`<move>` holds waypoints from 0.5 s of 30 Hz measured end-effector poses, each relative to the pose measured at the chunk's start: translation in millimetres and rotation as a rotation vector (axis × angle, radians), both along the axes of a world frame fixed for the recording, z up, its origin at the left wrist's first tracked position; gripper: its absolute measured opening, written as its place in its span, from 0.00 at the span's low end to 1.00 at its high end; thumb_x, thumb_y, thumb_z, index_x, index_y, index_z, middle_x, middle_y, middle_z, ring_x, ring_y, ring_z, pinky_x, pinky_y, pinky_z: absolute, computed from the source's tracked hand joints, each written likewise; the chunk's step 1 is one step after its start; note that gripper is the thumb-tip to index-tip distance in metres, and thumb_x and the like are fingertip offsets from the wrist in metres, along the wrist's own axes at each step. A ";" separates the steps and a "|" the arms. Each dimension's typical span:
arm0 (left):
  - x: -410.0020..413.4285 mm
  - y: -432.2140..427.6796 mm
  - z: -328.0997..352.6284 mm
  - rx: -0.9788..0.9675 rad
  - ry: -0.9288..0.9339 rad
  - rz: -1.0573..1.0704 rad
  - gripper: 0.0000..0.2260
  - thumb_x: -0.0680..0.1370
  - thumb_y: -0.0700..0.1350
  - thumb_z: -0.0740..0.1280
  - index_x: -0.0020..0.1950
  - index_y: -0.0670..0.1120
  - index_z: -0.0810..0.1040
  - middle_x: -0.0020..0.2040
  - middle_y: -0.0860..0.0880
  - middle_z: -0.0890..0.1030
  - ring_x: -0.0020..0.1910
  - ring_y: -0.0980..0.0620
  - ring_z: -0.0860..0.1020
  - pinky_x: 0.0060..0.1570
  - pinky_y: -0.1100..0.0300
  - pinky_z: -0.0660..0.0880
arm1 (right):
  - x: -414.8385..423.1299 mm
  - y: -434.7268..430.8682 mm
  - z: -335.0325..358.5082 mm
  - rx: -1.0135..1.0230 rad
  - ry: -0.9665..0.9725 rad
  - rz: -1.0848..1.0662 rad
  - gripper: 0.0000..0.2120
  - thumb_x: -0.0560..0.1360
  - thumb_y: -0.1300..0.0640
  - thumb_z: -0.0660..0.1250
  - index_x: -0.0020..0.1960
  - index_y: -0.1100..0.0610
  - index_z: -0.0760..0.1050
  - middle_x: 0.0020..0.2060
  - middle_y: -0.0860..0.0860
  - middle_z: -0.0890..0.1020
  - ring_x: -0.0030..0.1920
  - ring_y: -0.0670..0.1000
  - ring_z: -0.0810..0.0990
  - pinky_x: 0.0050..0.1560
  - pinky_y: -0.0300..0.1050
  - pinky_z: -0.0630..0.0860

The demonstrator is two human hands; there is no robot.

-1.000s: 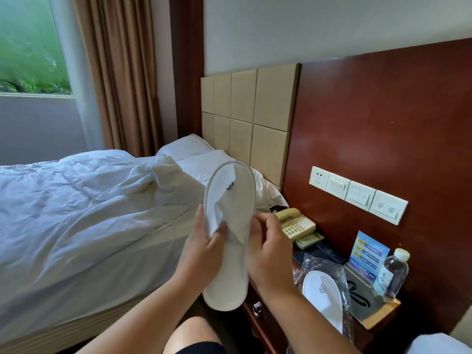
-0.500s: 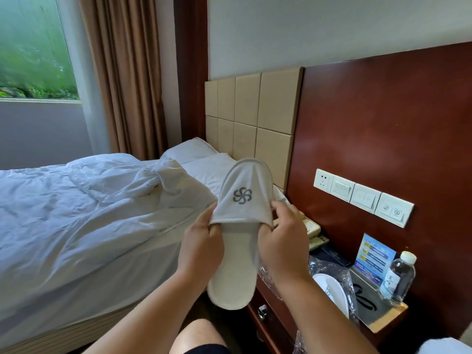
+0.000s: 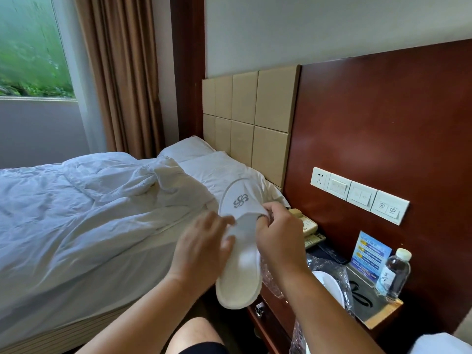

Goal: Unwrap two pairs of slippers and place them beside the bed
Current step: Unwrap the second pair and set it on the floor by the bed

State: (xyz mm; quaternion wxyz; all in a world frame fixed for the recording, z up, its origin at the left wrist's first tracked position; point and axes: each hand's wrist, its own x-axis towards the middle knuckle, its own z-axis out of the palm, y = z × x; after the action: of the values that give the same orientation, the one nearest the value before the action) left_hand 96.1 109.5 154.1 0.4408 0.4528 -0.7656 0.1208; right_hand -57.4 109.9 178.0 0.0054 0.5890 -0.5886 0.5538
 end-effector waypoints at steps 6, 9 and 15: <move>-27.2 8.5 -4.7 0.469 -0.161 -0.015 0.18 0.81 0.46 0.58 0.71 0.51 0.65 0.53 0.45 0.82 0.39 0.48 0.80 0.33 0.55 0.71 | -1.6 0.2 0.1 -0.051 -0.034 -0.011 0.11 0.73 0.66 0.65 0.51 0.58 0.82 0.40 0.52 0.85 0.43 0.52 0.80 0.41 0.37 0.71; -32.8 8.9 2.4 0.529 0.407 -0.210 0.11 0.79 0.43 0.62 0.60 0.52 0.72 0.38 0.56 0.78 0.33 0.58 0.76 0.32 0.59 0.70 | 2.3 5.7 -2.7 -0.043 -0.050 0.080 0.13 0.74 0.66 0.64 0.54 0.58 0.82 0.45 0.52 0.86 0.48 0.51 0.82 0.50 0.43 0.78; -26.1 2.6 9.2 0.263 0.378 -0.334 0.28 0.73 0.32 0.65 0.71 0.48 0.67 0.63 0.51 0.73 0.62 0.52 0.74 0.60 0.59 0.74 | 7.9 13.3 -7.4 -0.014 -0.373 0.404 0.23 0.74 0.53 0.72 0.64 0.40 0.68 0.45 0.39 0.80 0.48 0.44 0.82 0.42 0.37 0.80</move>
State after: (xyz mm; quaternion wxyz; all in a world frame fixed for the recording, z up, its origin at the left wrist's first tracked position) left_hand 70.0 112.1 163.3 0.5270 0.3881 -0.7430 -0.1403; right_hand -49.5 123.3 170.5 -0.2092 0.5823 -0.4461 0.6466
